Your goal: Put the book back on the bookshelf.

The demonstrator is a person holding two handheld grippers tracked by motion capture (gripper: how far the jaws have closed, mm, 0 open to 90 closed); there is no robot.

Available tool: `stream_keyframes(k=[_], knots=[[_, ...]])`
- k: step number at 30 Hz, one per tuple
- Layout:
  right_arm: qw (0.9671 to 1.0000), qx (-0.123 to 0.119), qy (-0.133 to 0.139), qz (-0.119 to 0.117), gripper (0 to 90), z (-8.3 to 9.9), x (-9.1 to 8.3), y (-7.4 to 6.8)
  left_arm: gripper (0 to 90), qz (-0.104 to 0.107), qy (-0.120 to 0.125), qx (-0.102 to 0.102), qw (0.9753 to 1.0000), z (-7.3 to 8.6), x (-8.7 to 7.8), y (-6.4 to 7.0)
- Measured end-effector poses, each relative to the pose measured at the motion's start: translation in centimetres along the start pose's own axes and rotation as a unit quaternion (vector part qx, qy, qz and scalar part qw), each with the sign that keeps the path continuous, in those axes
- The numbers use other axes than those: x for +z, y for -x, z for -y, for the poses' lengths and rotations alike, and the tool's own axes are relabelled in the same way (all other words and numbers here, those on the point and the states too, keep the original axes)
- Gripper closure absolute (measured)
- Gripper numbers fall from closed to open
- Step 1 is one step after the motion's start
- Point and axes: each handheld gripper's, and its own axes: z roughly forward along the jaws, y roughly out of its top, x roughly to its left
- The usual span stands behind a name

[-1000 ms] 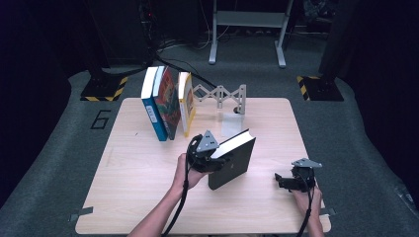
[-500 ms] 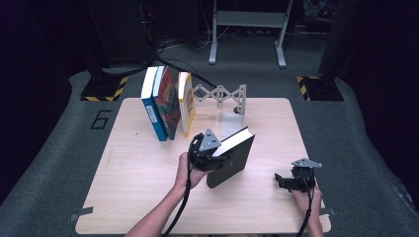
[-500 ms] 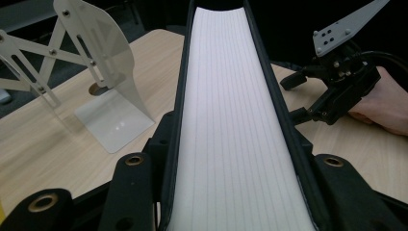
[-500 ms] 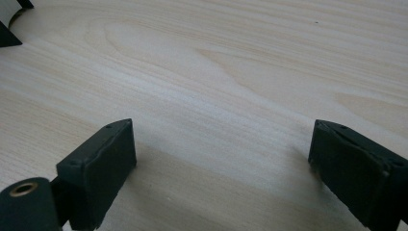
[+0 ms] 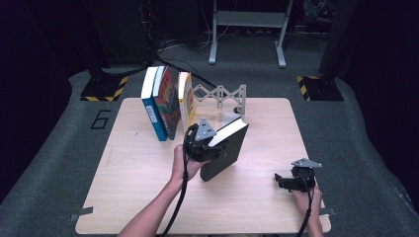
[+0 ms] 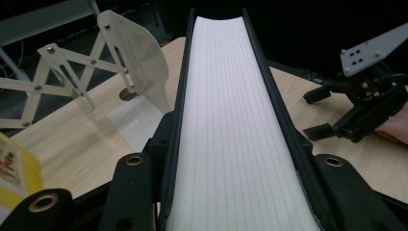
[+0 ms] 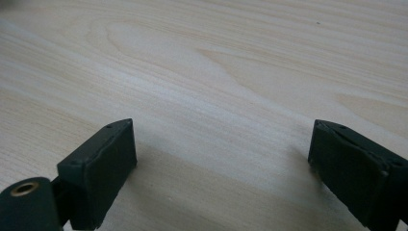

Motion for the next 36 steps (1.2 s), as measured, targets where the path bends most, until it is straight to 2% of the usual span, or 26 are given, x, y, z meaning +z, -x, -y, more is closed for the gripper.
stream_keyframes(k=[6, 8, 16, 26, 36], knots=[[1.0, 0.0, 0.0, 0.001, 8.6, 0.0, 0.0, 0.0, 54.5, -0.027, 0.002, -0.016, 0.9995, -0.7, -0.4, -1.2], [1.0, -0.002, 0.001, 0.0, 8.6, 0.0, 0.0, 0.0, 54.5, -0.035, 0.0, -0.015, 0.9993, -0.9, -0.5, -1.6], [1.0, -0.002, 0.001, 0.0, 8.6, 0.0, 0.0, 0.0, 54.5, -0.057, -0.004, -0.035, 0.9978, -1.2, -0.6, -3.3], [1.0, -0.002, 0.001, 0.0, 8.6, 0.0, 0.0, 0.0, 54.4, -0.087, -0.002, -0.069, 0.9937, -1.2, -0.2, -5.1], [1.0, -0.003, 0.001, 0.0, 8.6, 0.0, 0.0, 0.0, 54.4, -0.116, -0.003, -0.082, 0.9899, -0.9, 0.0, -6.4]])
